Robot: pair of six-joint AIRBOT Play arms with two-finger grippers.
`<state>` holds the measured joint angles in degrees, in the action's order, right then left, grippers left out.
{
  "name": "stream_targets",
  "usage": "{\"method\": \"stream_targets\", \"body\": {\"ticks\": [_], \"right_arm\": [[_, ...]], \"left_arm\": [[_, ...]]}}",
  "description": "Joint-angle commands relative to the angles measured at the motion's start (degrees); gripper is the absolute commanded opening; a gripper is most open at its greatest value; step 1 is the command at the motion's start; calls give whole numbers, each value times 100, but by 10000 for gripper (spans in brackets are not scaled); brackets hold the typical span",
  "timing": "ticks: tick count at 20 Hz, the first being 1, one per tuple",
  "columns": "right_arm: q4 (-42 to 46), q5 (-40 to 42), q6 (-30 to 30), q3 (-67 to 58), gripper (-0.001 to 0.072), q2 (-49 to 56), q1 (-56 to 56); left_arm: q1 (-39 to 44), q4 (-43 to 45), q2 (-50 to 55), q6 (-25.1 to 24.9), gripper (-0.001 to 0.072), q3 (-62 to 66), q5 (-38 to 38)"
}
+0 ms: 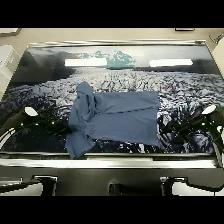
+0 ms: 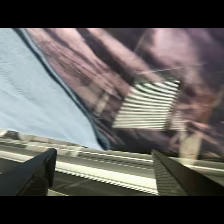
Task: Fold the clothes and pants, and hang the long-sleeved shirts on hangers.
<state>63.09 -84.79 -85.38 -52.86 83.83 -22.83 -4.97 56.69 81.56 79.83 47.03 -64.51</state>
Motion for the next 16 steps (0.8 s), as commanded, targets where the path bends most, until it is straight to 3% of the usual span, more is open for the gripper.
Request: {"method": "stream_targets", "body": {"ticks": [1,6,7,9,13,16], "right_arm": [[-299,306,122,337,690,-26,122],[-501,975,157,688,663,0,1202],[-531,1054,111,686,565,-2,1388],[-702,1117,50,625,41,-4,1617],[-601,1128,247,-485,29,-621,1390],[-581,1241,669,-2651,30,-1401,817]], "left_arm": [[105,-138,-24,-28,18,-96,284],[116,-142,-236,-35,18,-96,245],[114,-142,-286,-37,18,-96,245],[114,-144,-428,-37,18,-44,188],[111,162,-1182,-42,16,1132,-83],[103,487,-2048,-177,16,3244,299]]}}
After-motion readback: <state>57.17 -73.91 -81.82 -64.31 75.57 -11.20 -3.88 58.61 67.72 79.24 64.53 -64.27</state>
